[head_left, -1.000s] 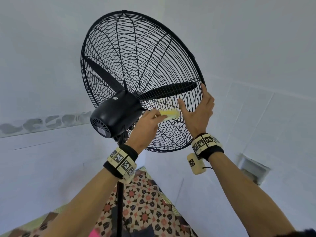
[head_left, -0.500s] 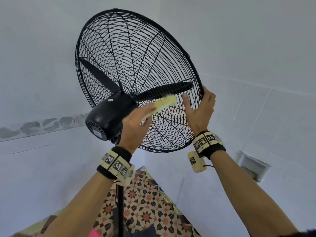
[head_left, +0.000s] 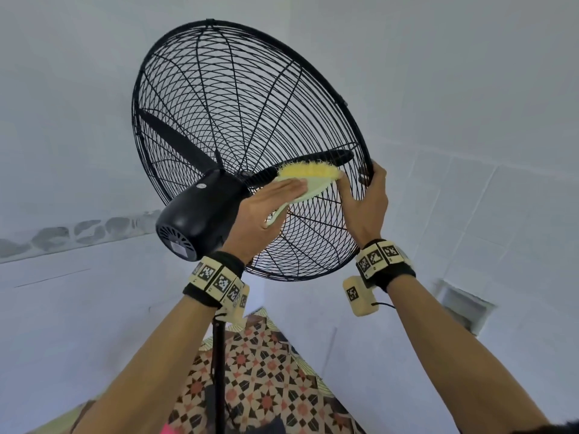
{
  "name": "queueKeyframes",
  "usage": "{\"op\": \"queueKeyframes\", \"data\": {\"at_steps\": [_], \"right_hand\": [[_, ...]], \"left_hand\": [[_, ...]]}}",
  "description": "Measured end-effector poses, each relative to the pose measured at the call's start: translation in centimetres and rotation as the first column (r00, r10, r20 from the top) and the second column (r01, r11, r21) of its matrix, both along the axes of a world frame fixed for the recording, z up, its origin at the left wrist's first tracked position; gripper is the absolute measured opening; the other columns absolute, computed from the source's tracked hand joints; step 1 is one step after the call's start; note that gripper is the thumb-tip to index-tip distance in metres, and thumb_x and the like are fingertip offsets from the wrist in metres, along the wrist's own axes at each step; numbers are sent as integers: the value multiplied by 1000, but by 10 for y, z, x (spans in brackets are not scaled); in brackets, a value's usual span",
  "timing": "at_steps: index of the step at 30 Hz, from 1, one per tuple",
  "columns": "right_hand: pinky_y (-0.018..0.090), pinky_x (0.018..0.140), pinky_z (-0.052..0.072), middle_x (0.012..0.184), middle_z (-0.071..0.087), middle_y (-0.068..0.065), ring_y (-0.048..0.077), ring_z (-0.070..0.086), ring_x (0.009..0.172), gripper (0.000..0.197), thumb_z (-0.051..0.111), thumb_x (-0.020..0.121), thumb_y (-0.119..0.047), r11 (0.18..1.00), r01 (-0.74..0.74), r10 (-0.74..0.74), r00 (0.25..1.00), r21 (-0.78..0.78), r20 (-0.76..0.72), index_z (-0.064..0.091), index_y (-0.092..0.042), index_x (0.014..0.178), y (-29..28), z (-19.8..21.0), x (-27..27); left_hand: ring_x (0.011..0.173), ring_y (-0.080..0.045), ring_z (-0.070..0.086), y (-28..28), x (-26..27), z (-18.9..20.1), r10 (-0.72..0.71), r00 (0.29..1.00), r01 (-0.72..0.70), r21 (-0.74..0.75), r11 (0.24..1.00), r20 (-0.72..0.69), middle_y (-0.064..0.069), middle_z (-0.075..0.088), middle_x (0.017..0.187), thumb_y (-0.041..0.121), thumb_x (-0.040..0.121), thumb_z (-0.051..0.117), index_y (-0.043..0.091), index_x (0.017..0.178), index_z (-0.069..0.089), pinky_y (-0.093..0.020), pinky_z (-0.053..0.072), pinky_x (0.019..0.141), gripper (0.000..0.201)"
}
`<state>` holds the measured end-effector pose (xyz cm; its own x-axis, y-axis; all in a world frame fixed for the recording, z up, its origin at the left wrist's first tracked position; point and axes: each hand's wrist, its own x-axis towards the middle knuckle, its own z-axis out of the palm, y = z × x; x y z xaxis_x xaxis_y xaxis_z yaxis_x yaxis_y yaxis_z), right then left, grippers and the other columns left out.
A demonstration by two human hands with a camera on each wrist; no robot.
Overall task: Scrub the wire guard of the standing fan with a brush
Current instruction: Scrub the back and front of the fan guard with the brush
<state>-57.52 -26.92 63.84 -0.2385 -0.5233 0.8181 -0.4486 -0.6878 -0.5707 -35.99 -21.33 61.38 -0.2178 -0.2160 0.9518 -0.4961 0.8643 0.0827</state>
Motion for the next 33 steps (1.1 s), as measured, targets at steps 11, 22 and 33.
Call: {"op": "queueKeyframes", "data": {"at_steps": [11, 22, 33], "right_hand": [[44, 100, 52, 129, 59, -6, 13, 58, 120, 65, 62, 93, -64, 1000, 23, -23, 999, 1, 26, 45, -24, 141, -6, -2, 3], [44, 100, 52, 128, 63, -4, 14, 60, 116, 57, 48, 99, -65, 999, 15, -16, 999, 53, 30, 46, -27, 141, -9, -1, -1], [11, 97, 41, 130, 67, -8, 4, 59, 121, 47, 34, 107, -57, 968, -177, 170, 984, 179, 55, 57, -29, 137, -21, 14, -18]], "left_hand": [[100, -26, 66, 16, -5, 19, 291, 949, -302, -78, 950, -122, -13, 69, 116, -6, 91, 70, 5, 131, 70, -35, 58, 93, 41], [127, -23, 66, -17, -11, -2, 1, 989, -1, 0, 1000, -147, -13, 68, 135, -5, 97, 67, -2, 132, 67, -45, 56, 104, 35], [105, -26, 75, -21, -21, -15, 148, 988, -149, -45, 988, -34, -16, 70, 128, -7, 90, 73, 3, 133, 66, -27, 60, 89, 44]]}}
